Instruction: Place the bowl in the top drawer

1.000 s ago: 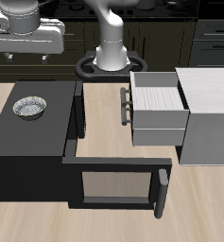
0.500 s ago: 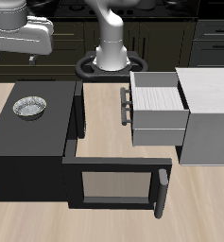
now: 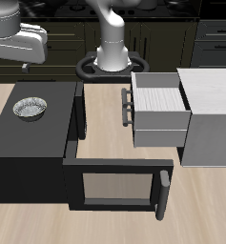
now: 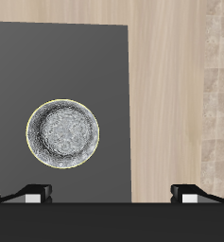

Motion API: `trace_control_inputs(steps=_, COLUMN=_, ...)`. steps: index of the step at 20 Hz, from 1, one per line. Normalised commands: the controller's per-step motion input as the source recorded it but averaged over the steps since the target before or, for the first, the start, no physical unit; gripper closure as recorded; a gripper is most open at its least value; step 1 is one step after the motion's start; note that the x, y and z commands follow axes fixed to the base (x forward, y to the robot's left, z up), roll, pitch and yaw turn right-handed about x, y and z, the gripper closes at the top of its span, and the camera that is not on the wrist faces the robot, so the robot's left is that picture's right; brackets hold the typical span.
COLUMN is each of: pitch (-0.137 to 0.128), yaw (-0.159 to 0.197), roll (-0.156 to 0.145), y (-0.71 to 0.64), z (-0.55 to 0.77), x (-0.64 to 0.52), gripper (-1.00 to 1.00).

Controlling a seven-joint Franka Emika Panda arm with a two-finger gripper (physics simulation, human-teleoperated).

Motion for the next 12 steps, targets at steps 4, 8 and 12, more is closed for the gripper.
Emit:
trace_control_inputs(steps=4, pitch=-0.024, yaw=-0.034, roll=-0.027, y=-0.13, z=-0.02, x=0.21, gripper=-1.00)
trace_control_inputs(steps=8, pitch=0.021, yaw=0.004, roll=0.008, y=0.08, z=-0.22, x=0.10, gripper=-1.00)
trace_control_inputs(steps=12, pitch=0.012, yaw=-0.025, roll=-0.003, y=-0.03, z=-0.21, x=0.06, gripper=-1.00)
